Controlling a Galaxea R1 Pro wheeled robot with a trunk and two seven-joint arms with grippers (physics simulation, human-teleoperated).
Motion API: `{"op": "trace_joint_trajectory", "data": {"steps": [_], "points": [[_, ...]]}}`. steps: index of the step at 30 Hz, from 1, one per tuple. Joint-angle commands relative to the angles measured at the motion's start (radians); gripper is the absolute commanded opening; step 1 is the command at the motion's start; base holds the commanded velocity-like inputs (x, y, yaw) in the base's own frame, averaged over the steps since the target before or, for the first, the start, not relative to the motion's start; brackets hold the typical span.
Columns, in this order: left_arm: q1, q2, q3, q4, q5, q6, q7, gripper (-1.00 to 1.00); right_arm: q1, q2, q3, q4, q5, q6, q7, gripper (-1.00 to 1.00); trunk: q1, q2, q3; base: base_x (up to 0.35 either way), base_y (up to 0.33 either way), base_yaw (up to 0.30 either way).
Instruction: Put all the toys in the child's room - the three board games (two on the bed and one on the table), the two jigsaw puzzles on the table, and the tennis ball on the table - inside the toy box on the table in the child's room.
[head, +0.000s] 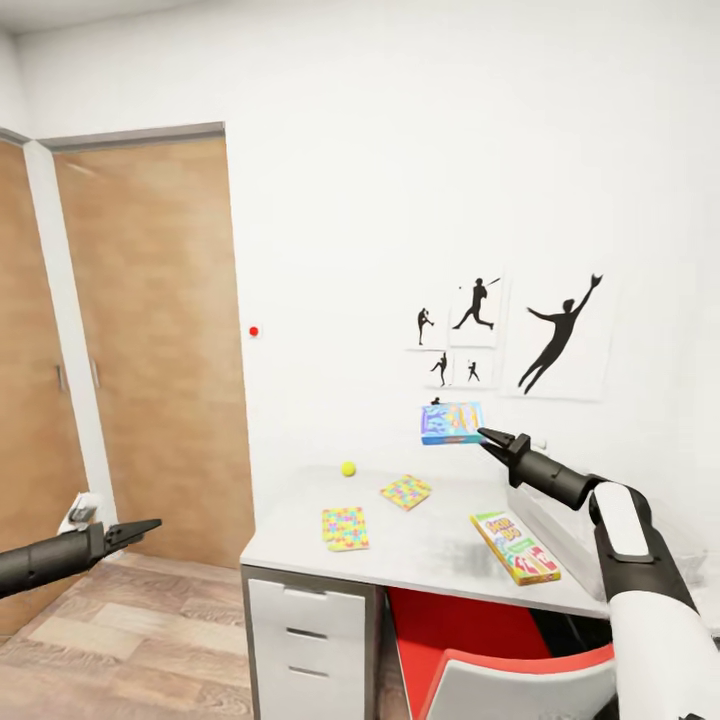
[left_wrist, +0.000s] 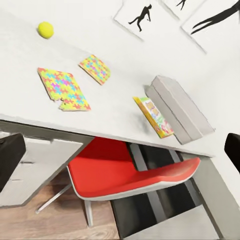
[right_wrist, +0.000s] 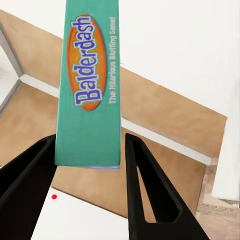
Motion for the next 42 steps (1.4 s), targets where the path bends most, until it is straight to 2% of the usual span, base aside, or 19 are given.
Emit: {"op": "trace_joint_trajectory", "data": {"steps": [1, 4, 6, 8, 9, 11, 13, 15, 19, 23, 24, 26, 30, 35, 42], "points": [[-0.012, 0.010, 0.001, -0.016, -0.001, 0.018, -0.005, 1.00, -0.001, -0.003, -0.008, 0.001, 0.007, 0.004, 0.010, -1.00, 0.000, -0.001, 0.000, 0.000, 0.000, -0.240], [-0.084, 0.027, 0.000, -0.041, -0.005, 0.053, -0.005, 1.00, -0.001, -0.033, -0.017, 0.001, 0.007, 0.004, 0.010, -1.00, 0.000, -0.001, 0.003, 0.000, 0.000, -0.242], [-0.140, 0.031, 0.000, -0.046, -0.009, 0.065, -0.005, 1.00, 0.000, -0.058, -0.019, 0.001, 0.005, 0.004, 0.010, -1.00, 0.000, -0.001, 0.005, 0.000, 0.000, -0.244], [-0.185, 0.032, -0.002, -0.048, -0.010, 0.072, -0.005, 1.00, 0.000, -0.073, -0.020, 0.001, 0.005, 0.004, 0.010, -1.00, 0.000, -0.001, 0.007, 0.000, 0.000, -0.244], [-0.204, 0.031, -0.011, -0.048, -0.010, 0.073, -0.005, 1.00, 0.001, -0.077, -0.021, 0.001, 0.004, 0.004, 0.010, -1.00, 0.000, -0.001, 0.008, 0.000, 0.000, -0.244], [-0.229, 0.029, -0.060, -0.048, -0.009, 0.073, -0.005, 1.00, 0.001, -0.080, -0.021, 0.000, 0.004, 0.004, 0.010, -1.00, 0.000, -0.001, 0.010, 0.000, 0.000, -0.244], [-0.240, 0.028, -0.125, -0.047, -0.006, 0.073, -0.004, 1.00, 0.001, -0.082, -0.022, 0.000, 0.004, 0.004, 0.010, -1.00, 0.000, -0.001, 0.012, 0.000, 0.000, -0.244], [-0.246, 0.025, -0.166, -0.047, -0.004, 0.073, -0.003, 1.00, 0.001, -0.083, -0.024, -0.001, 0.004, 0.004, 0.010, -1.00, 0.000, -0.001, 0.014, 0.000, 0.000, -0.244], [-0.249, 0.003, -0.193, -0.048, -0.003, 0.073, -0.002, 1.00, 0.001, -0.095, -0.023, -0.001, 0.004, 0.004, 0.010, -1.00, 0.000, -0.001, 0.018, 0.000, 0.000, -0.244], [-0.280, -0.051, -0.203, -0.048, -0.009, 0.072, 0.005, 1.00, 0.001, -0.104, -0.023, -0.001, 0.004, 0.004, 0.010, -1.00, 0.000, -0.001, 0.022, 0.000, 0.000, -0.244], [-0.285, -0.057, -0.206, -0.048, -0.010, 0.072, 0.005, 1.00, 0.001, -0.105, -0.023, 0.000, 0.004, 0.004, 0.010, -1.00, 0.000, -0.001, 0.023, 0.000, 0.000, -0.244], [-0.297, -0.070, -0.237, -0.048, -0.011, 0.073, 0.006, 1.00, 0.001, -0.107, -0.023, 0.000, 0.004, 0.004, 0.010, -1.00, 0.000, -0.001, 0.025, 0.000, 0.000, -0.244], [-0.306, -0.079, -0.303, -0.047, -0.012, 0.073, 0.007, 1.00, 0.001, -0.110, -0.023, 0.001, 0.004, 0.004, 0.010, -1.00, 0.000, -0.001, 0.029, 0.051, 0.000, -0.244], [-0.312, -0.081, -0.321, -0.048, -0.008, 0.073, 0.007, 1.00, 0.001, -0.118, -0.023, 0.001, 0.004, 0.004, 0.010, -1.00, 0.000, -0.001, 0.034, 0.105, 0.000, -0.244], [-0.312, -0.081, -0.323, -0.048, -0.009, 0.073, 0.007, 1.00, 0.001, -0.121, -0.023, 0.022, 0.004, 0.004, 0.010, -1.00, 0.000, -0.001, 0.040, 0.066, 0.031, -0.245]]}}
